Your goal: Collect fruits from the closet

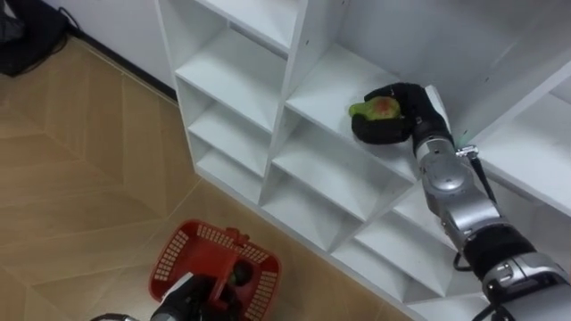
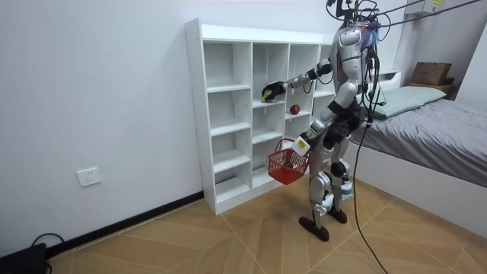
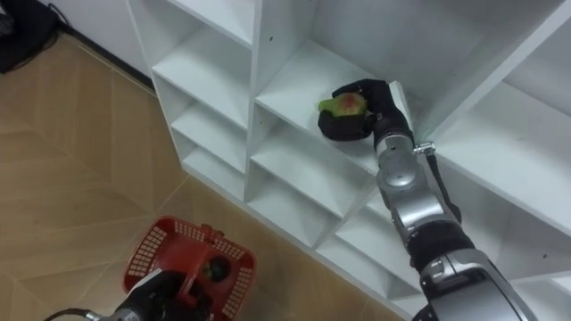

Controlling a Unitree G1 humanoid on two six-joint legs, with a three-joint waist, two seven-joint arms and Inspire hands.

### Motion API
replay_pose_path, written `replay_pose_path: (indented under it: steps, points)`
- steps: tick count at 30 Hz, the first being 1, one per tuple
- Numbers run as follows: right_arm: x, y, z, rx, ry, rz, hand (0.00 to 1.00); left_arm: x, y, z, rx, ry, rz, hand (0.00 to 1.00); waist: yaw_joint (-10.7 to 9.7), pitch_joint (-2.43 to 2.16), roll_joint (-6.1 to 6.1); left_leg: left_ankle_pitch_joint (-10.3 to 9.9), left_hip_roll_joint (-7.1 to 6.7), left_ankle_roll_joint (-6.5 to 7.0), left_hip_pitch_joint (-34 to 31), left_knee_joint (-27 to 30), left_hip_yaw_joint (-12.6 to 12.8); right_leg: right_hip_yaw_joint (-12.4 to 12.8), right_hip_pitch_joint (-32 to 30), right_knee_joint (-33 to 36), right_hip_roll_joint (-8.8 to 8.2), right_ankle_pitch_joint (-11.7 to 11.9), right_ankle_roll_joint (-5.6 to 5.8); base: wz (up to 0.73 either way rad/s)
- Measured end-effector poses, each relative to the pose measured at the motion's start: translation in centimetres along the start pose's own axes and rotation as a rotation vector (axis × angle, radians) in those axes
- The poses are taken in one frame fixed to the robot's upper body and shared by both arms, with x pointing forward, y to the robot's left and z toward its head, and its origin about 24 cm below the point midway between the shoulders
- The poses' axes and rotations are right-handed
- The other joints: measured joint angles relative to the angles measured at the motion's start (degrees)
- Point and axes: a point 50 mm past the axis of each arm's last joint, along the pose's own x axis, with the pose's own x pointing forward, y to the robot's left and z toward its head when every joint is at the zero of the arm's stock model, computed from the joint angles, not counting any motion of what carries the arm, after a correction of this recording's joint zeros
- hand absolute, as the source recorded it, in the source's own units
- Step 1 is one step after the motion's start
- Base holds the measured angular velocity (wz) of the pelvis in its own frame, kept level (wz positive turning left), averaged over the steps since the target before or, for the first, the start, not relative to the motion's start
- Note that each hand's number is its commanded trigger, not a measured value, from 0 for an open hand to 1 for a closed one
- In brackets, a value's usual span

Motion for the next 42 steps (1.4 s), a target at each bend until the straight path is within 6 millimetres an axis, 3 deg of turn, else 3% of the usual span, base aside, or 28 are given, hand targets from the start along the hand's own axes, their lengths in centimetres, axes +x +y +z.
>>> replay_pose_path:
  steps: [17, 21, 27, 32, 35, 42]
  points:
    - [0.0, 0.1, 0.1, -0.002, -0.001, 0.014, 1.00, 0.1, 0.0, 0.2, 0.004, -0.004, 0.007, 1.00, -0.2, 0.01, -0.07, 0.0, 0.08, 0.05, 0.1, -0.1, 0.4, 0.2, 0.0, 0.0, -0.05, 0.0, 0.00, 0.00]
    - [-0.1, 0.5, 0.4, -0.007, -0.017, 0.032, 1.00, 0.2, 0.2, 0.1, -0.016, 0.002, 0.025, 1.00, -0.2, 0.01, -0.07, 0.1, 0.16, 0.19, 1.1, -0.6, 1.3, 1.9, 0.2, 0.0, -0.01, 0.0, 0.00, -0.12]
    - [-1.1, 1.6, 2.3, -0.038, -0.146, 0.068, 1.00, 0.4, 0.0, 1.1, -0.038, -0.039, 0.043, 1.00, -2.5, -0.01, 0.12, 0.0, 0.29, 0.35, 1.7, -0.8, 2.1, 2.8, 0.3, -0.1, 0.02, 0.0, 0.02, -0.07]
    - [-3.7, 3.1, 1.7, -0.037, -0.204, 0.150, 1.00, 0.7, -0.7, 2.3, -0.060, -0.078, 0.050, 1.00, -3.5, -0.24, 1.70, -0.2, 0.50, 0.67, 3.0, -1.5, 3.7, 4.2, 0.9, -0.1, -0.05, 0.2, 0.27, -0.15]
    - [-5.4, 4.0, 1.0, -0.019, -0.210, 0.202, 1.00, 0.8, -0.9, 2.4, -0.064, -0.082, 0.050, 1.00, -4.3, -0.94, 3.12, -0.3, 1.00, 0.83, 4.3, -2.1, 4.9, 5.0, 1.4, -0.1, -0.09, 0.2, 0.35, -0.23]
    - [-8.4, 5.7, -1.4, -0.015, -0.166, 0.318, 1.00, 0.9, -1.7, 2.6, -0.068, -0.099, 0.027, 1.00, -7.2, -1.32, 5.78, -0.3, 1.12, 0.90, 8.1, -3.4, 7.0, 7.3, 3.9, -0.1, 0.04, 0.2, 0.37, -0.14]
